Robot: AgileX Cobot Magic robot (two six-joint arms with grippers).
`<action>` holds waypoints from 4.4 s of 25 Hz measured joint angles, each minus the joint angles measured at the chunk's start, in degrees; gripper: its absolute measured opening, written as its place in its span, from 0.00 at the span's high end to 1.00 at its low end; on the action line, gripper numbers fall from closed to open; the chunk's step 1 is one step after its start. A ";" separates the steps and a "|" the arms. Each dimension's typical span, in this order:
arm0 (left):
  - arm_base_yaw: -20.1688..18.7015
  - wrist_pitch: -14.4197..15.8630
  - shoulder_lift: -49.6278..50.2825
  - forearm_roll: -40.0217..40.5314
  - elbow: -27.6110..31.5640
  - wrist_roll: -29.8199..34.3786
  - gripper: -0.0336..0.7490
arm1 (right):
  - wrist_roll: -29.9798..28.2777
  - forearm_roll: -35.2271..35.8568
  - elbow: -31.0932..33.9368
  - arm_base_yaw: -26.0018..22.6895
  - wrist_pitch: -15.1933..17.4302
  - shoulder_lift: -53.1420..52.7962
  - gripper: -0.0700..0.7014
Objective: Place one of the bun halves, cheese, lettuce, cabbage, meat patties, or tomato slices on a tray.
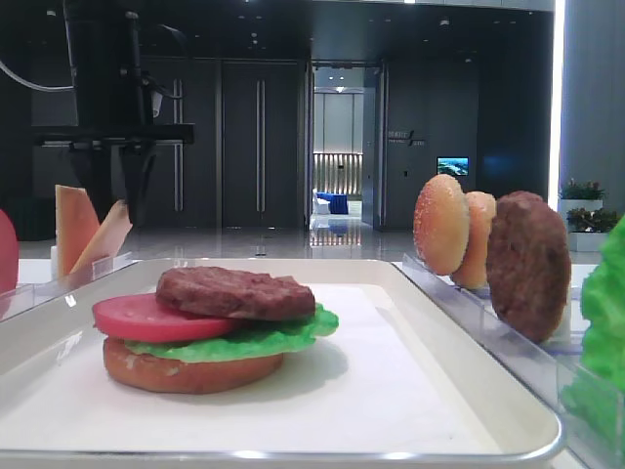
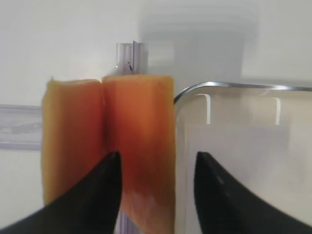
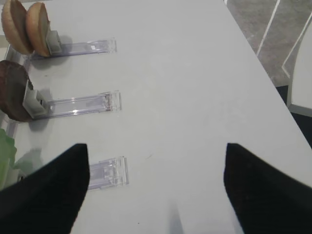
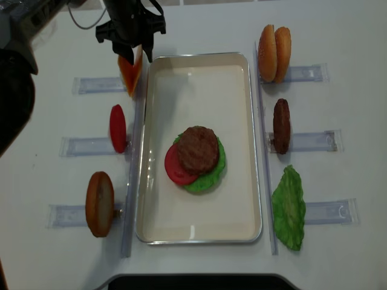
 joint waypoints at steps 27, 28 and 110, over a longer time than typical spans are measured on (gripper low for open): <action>-7.83 -2.10 -23.28 -14.74 19.69 -1.83 0.93 | 0.00 0.00 0.00 0.00 0.00 0.00 0.21; -8.25 -3.48 -24.92 -14.87 22.51 -2.23 0.93 | 0.00 0.00 0.00 0.00 0.00 0.00 0.21; -8.55 -17.43 -46.53 -26.54 52.33 16.51 0.39 | 0.00 0.00 0.00 0.00 0.00 0.00 0.21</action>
